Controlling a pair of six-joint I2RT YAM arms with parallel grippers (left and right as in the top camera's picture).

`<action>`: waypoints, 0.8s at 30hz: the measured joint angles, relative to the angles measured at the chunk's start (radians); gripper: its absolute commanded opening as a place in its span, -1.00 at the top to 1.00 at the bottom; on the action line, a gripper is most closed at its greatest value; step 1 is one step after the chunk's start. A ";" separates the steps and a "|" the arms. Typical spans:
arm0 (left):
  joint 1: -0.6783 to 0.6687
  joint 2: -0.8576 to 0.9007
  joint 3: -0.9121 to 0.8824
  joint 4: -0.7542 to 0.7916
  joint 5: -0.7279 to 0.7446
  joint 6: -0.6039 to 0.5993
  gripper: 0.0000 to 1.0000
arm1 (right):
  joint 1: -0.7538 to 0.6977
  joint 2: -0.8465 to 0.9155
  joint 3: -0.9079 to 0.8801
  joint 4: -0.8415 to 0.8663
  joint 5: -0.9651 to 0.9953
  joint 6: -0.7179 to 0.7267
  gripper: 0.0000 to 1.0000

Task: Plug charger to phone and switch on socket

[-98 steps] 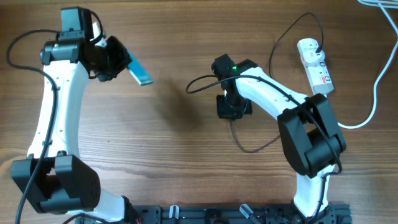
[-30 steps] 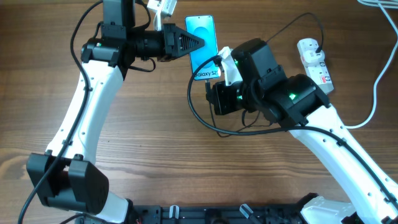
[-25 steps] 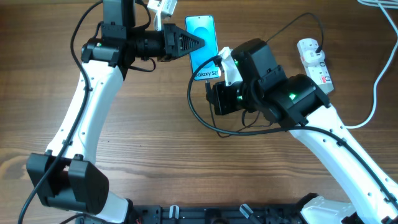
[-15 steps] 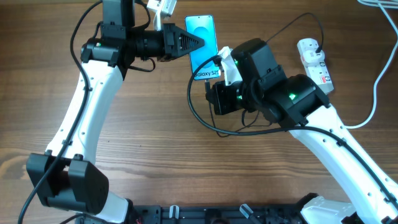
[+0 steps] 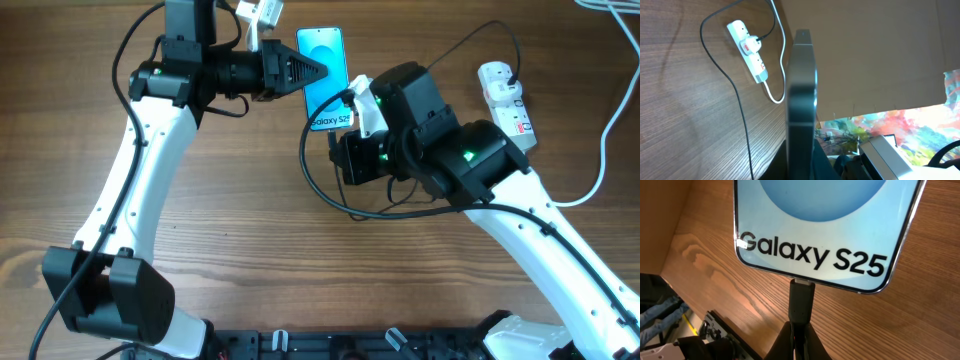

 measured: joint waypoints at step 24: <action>0.036 0.000 0.010 -0.019 0.016 -0.058 0.92 | 0.011 0.000 -0.002 0.080 0.008 0.000 0.81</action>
